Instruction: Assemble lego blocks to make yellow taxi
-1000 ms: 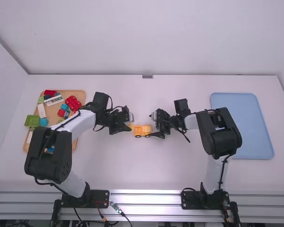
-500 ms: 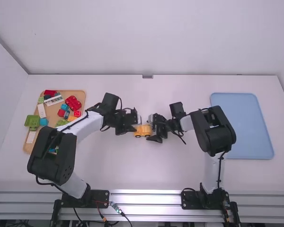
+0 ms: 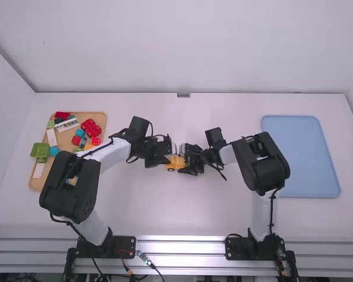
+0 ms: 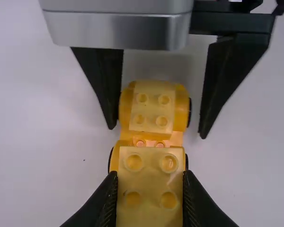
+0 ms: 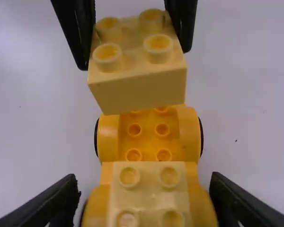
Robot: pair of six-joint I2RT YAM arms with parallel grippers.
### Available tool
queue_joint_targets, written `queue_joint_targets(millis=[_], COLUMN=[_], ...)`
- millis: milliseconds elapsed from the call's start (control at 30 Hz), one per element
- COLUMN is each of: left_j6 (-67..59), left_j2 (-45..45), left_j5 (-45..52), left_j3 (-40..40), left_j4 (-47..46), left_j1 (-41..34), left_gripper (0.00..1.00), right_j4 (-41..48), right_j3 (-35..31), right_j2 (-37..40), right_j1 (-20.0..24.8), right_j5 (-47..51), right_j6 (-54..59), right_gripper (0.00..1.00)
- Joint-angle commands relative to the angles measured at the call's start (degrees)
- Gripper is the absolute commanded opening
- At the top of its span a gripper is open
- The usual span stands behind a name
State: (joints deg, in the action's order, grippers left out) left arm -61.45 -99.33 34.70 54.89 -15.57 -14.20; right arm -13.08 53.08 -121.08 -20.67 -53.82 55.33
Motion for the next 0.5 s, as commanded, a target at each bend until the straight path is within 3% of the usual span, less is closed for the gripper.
queue_joint_targets(millis=[0,467], left_j6=[-0.39,-0.39], left_j2=[-0.7,-3.87], left_j5=[1.79,3.13], left_j3=[-0.2,-0.22], left_j4=[-0.07,2.16], left_j1=[0.2,0.11], left_gripper=[0.02,0.02], right_j4=[0.17,0.33], right_j3=[0.42,-0.24], right_j2=[-0.65,-0.65], right_j1=[0.15,0.09], right_j5=[-0.07,0.28], right_j6=[-0.48,0.22], right_gripper=[0.66,0.55])
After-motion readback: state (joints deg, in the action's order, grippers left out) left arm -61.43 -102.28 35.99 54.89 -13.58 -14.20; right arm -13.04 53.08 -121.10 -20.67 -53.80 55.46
